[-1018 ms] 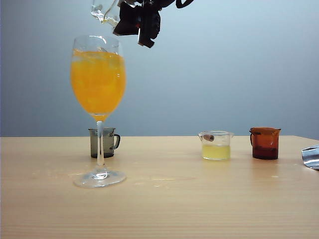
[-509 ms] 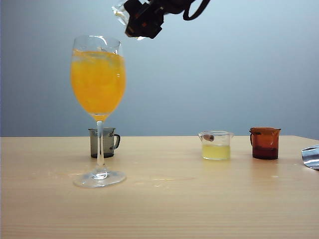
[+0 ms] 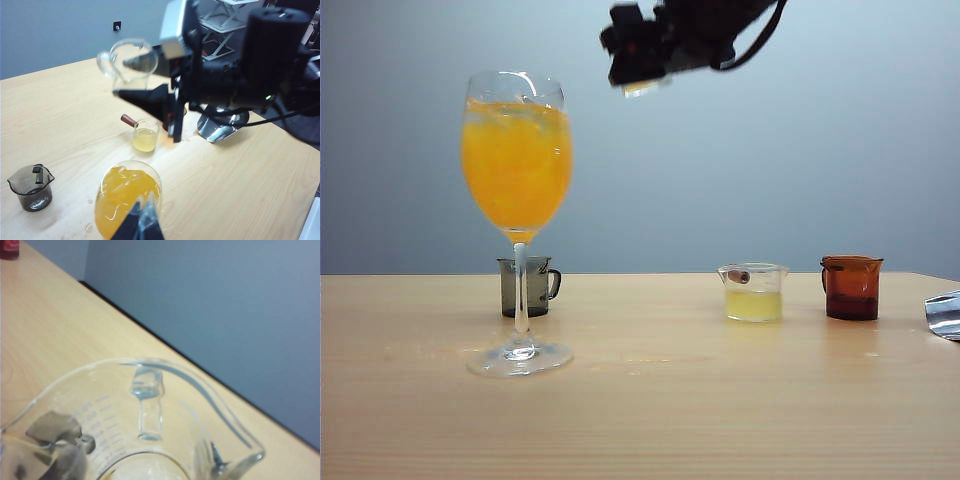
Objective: Pick up the second measuring cup from the left, pour the orange juice inside into the goblet, and finally put the measuring cup back in its original place.
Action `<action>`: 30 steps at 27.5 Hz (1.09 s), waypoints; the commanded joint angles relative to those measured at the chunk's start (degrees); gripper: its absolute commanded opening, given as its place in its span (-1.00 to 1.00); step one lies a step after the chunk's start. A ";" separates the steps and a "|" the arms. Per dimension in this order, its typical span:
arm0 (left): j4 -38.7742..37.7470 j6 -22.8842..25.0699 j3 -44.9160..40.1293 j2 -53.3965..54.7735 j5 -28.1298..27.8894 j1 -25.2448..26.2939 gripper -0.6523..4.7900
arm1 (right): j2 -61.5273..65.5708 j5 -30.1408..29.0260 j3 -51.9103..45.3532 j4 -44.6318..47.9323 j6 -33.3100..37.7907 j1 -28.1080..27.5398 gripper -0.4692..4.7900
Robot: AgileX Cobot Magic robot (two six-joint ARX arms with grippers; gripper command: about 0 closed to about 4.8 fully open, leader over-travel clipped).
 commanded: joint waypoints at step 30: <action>-0.17 -0.17 0.24 -0.11 0.46 -0.02 -0.78 | 20.35 -0.57 0.20 15.19 7.61 -2.16 -0.68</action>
